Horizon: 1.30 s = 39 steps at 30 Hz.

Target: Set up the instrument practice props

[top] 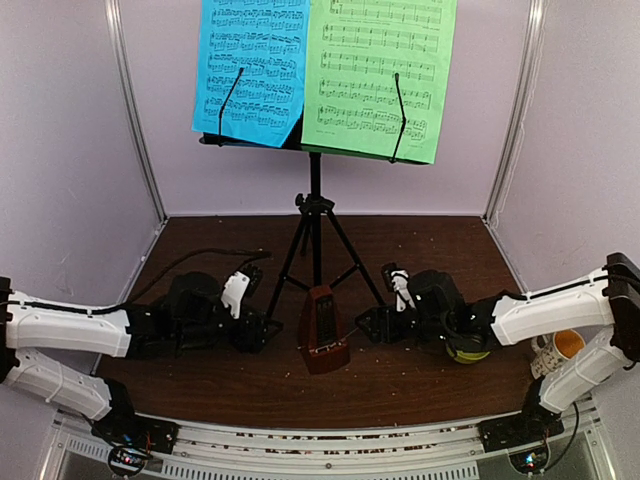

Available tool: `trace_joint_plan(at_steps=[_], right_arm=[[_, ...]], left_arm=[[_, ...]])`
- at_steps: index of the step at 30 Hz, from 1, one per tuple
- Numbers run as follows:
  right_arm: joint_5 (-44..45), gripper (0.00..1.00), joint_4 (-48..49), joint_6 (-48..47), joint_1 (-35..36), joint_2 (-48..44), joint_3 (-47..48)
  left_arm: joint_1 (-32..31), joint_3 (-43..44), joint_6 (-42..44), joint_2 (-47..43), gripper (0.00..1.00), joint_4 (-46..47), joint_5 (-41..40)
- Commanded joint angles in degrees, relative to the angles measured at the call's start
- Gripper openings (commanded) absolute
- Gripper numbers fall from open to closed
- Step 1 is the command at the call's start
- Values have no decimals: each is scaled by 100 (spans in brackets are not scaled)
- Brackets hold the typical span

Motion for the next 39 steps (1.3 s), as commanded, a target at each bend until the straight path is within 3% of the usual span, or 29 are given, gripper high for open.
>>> trace_joint_plan(at_steps=[1,7,14,22,28,35,39], right_arm=[[194,78,-125,-56,-160,-359,-209],[-56,81,-315,-205,-450,-958,-370],[-28,93,-1209,-793,-669,-1851,161],[-207,100,-2207,-1413,-1516,-2825,655],[-360,100,-2940,-1848,-2143,-3316,1125],[-616,100,-3422,-2113,-2534,-3698,1505],[-929,100,-3442,-2064,-2570,-3831,1566]], left_arm=[[323,-257,-116,-464,68,-30,-6],[998,-574,-192,-1156,69,-219,304],[1990,-693,-149,-2166,76,-924,726],[2584,-477,-118,-3015,80,-1682,943],[2655,114,-15,-2981,84,-2156,874],[2648,1195,309,-2317,84,-2523,1122],[2651,1815,448,-1889,90,-2821,993]])
